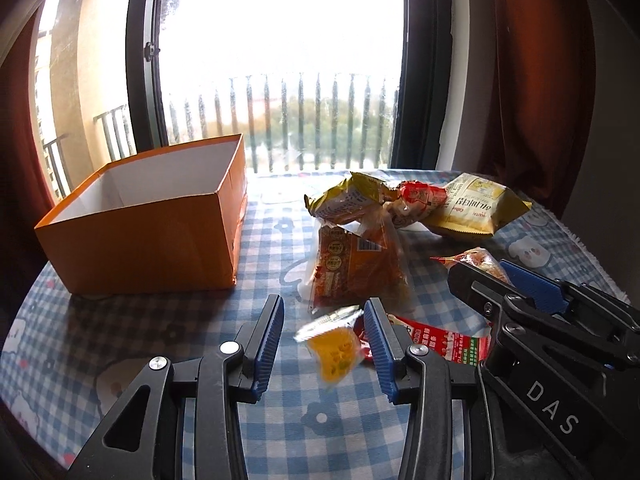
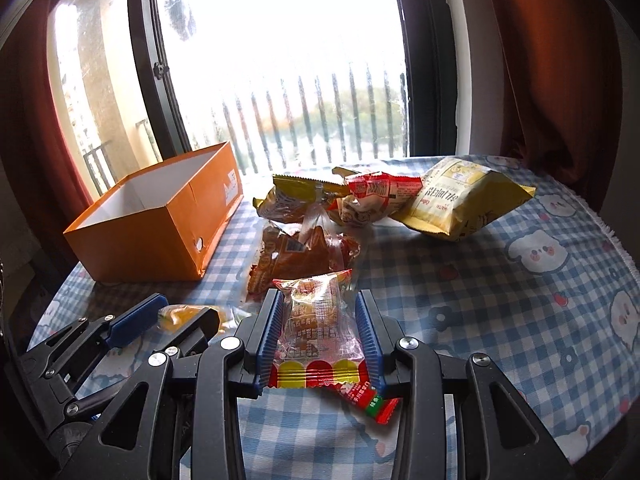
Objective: Organize snacks
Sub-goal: 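Grasp the striped pastry with the right tool while the left tool grasps the orange jelly cup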
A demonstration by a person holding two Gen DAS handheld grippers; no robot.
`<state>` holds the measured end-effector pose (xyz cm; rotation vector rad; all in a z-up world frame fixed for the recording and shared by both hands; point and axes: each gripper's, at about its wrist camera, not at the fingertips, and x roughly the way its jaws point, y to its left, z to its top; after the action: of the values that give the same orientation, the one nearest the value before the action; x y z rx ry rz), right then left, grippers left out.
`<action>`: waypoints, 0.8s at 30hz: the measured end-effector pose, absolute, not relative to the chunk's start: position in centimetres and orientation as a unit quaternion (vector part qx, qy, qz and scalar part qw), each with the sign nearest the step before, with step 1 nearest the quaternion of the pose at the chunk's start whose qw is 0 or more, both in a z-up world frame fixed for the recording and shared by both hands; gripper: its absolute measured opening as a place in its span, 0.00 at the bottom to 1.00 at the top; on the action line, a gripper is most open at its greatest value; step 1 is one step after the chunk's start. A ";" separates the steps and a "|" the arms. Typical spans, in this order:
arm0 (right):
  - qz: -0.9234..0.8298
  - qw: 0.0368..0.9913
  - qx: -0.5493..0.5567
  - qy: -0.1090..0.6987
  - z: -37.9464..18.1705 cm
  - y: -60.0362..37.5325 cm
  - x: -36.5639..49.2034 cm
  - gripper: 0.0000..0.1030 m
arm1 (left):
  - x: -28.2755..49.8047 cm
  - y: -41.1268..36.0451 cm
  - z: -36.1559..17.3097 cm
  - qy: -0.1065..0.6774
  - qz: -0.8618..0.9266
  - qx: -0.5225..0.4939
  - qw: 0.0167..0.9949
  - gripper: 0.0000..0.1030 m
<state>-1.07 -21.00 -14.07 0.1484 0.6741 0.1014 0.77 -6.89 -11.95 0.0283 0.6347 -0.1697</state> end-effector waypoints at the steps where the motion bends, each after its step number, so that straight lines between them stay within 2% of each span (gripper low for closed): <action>1: 0.051 0.941 0.070 0.326 -13.7 -20.8 -1.1 0.39 | 0.7 -6.8 -11.7 0.308 -0.082 0.014 0.948 0.41; 8: 0.060 0.937 0.063 0.338 -14.2 -19.8 -0.9 0.39 | 1.2 -5.8 -13.1 0.327 -0.076 0.004 0.942 0.42; 10: 0.065 0.933 0.065 0.348 -15.0 -19.4 -0.8 0.39 | 1.3 -5.4 -14.0 0.339 -0.072 0.000 0.938 0.46; 12: 0.069 0.930 0.067 0.355 -15.8 -19.2 -0.7 0.39 | 1.4 -5.0 -14.7 0.347 -0.068 -0.004 0.935 0.56; 15: 0.072 0.927 0.067 0.362 -16.8 -18.9 -0.8 0.39 | 1.4 -4.7 -15.9 0.356 -0.069 -0.008 0.932 0.65; 24: 0.063 0.919 0.065 0.384 -19.1 -19.4 -1.2 0.39 | 1.5 -5.8 -18.3 0.385 -0.087 -0.009 0.919 0.73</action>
<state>-1.17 -19.36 -19.10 0.1342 0.7884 0.1289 1.46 -5.85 -18.34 -0.0191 0.7917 -0.1787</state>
